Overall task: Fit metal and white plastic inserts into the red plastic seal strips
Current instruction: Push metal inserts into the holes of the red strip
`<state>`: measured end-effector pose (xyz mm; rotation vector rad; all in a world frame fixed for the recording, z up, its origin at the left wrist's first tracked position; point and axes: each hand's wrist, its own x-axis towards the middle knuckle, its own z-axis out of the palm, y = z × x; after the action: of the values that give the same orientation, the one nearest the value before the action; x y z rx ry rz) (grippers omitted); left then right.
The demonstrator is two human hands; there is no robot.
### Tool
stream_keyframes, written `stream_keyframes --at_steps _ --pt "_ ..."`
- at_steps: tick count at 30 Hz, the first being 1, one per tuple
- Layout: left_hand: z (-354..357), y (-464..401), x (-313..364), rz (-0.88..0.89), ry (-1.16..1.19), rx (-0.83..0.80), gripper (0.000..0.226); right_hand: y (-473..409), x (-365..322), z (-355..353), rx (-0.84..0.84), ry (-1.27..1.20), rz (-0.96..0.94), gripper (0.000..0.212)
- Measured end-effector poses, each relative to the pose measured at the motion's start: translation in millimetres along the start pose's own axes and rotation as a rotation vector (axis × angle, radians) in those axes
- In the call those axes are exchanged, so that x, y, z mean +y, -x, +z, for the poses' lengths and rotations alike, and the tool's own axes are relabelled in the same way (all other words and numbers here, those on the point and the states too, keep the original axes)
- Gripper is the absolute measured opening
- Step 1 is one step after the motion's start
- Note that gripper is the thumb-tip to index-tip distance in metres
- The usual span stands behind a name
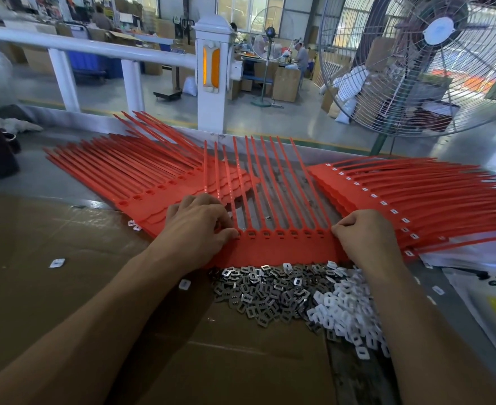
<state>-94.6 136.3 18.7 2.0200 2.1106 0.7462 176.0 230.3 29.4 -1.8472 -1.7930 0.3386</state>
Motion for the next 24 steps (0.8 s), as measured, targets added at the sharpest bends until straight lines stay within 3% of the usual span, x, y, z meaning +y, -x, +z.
stream_keyframes --at_steps 7,18,24 --pt "-0.7 -0.3 0.7 -0.003 0.002 0.001 0.010 9.8 -2.5 -15.6 -0.047 -0.064 -0.058 0.012" --pt "0.5 0.4 0.2 -0.005 0.006 0.005 0.011 31.2 -7.9 -72.3 -0.563 0.304 -0.001 0.040" --pt "-0.1 0.6 0.5 -0.010 0.000 -0.002 0.013 29.5 -4.4 -63.6 -0.615 0.228 -0.068 0.023"
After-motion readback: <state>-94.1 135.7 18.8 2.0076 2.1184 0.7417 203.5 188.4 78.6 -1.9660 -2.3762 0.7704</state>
